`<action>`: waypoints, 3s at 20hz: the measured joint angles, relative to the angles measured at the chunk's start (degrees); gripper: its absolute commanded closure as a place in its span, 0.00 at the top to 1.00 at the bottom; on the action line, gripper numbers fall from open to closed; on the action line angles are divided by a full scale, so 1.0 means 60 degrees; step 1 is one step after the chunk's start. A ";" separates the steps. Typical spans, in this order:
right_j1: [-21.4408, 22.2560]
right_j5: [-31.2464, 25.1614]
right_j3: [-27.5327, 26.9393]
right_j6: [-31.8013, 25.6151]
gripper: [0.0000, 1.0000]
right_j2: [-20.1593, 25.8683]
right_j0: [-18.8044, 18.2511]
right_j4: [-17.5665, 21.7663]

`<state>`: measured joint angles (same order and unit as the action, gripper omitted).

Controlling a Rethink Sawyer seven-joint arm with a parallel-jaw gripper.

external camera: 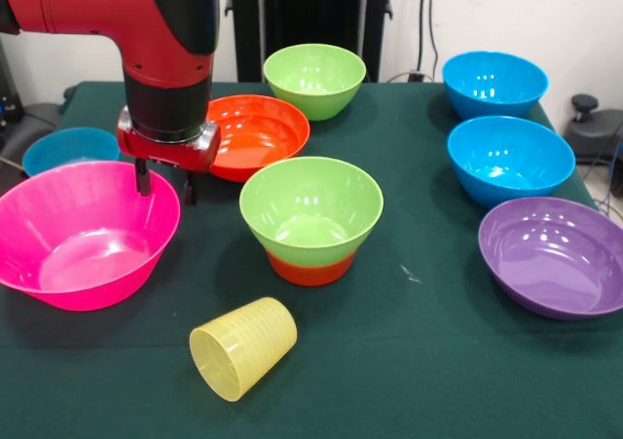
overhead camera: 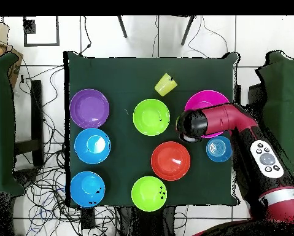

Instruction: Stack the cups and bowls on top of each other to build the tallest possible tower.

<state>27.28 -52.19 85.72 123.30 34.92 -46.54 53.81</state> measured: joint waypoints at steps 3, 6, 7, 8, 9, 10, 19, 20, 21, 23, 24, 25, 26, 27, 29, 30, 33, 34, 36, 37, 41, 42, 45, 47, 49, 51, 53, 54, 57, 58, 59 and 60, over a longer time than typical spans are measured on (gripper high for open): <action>0.0000 0.0016 0.0000 0.0000 1.00 0.0000 0.0000 0.0000; 0.0000 0.0016 0.0000 0.0000 1.00 0.0000 0.0000 0.0000; 0.0000 0.0016 0.0000 0.0000 1.00 0.0000 0.0000 0.0000; 0.0000 0.0016 0.0000 0.0000 1.00 0.0000 0.0000 0.0000; 0.0000 0.0016 0.0000 0.0000 1.00 0.0000 0.0000 0.0000; 0.0000 0.0016 0.0000 0.0000 1.00 0.0000 0.0000 0.0000; -0.0077 0.0024 -0.0001 0.0000 1.00 0.0000 -0.0002 0.0000; -0.0117 0.0032 -0.0001 0.0000 1.00 0.0000 -0.0004 0.0000; -0.0127 0.0034 -0.0001 0.0000 1.00 -0.0001 -0.0004 0.0000; -0.0175 0.0047 -0.0001 0.0000 1.00 0.0000 -0.0003 0.0000; -0.0195 0.0047 -0.0001 0.0000 1.00 0.0000 -0.0003 0.0000; -0.0211 0.0047 -0.0001 0.0000 1.00 0.0000 -0.0003 0.0000; -0.0223 0.0047 -0.0003 0.0000 1.00 0.0000 -0.0003 0.0000; -0.0230 0.0047 -0.0001 0.0000 1.00 0.0000 -0.0003 0.0000; -0.0228 0.0047 -0.0004 0.0000 1.00 0.0000 -0.0003 0.0000; -0.0230 0.0047 -0.0001 0.0000 1.00 0.0000 -0.0003 0.0000; -0.0229 0.0047 -0.0003 0.0000 1.00 0.0000 -0.0003 0.0000; -0.0230 0.0047 -0.0003 0.0000 1.00 0.0000 -0.0003 0.0000; -0.0229 0.0047 -0.0003 0.0000 1.00 0.0000 -0.0003 0.0000; -0.0229 0.0047 -0.0003 0.0000 1.00 0.0000 -0.0003 0.0000; -0.0231 0.0047 -0.0003 0.0000 1.00 0.0000 -0.0004 0.0000; -0.0228 0.0047 -0.0006 -0.0004 0.00 0.0006 -0.0001 -0.0010; -0.0211 0.0045 -0.0011 -0.0024 0.00 0.0014 0.0006 -0.0004; -0.0171 0.0044 -0.0014 -0.0086 0.00 0.0014 0.0004 -0.0008; -0.0141 0.0038 -0.0012 -0.0234 0.00 0.0012 -0.0001 -0.0012; -0.0141 0.0020 -0.0012 -0.0365 0.00 0.0014 -0.0004 -0.0022; -0.0142 0.0006 -0.0012 -0.0585 0.00 0.0014 -0.0010 -0.0044; -0.0142 0.0006 -0.0012 -0.0724 0.00 0.0012 -0.0016 -0.0057; -0.0142 0.0006 -0.0011 -0.0920 0.00 0.0017 -0.0038 -0.0093; -0.0144 0.0006 -0.0017 -0.0983 0.00 0.0025 -0.0053 -0.0111; -0.0143 0.0004 -0.0022 -0.1022 0.00 0.0033 -0.0066 -0.0125; -0.0143 0.0004 -0.0030 -0.1048 0.00 0.0037 -0.0076 -0.0141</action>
<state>26.42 -52.17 85.54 117.02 35.14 -47.00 52.97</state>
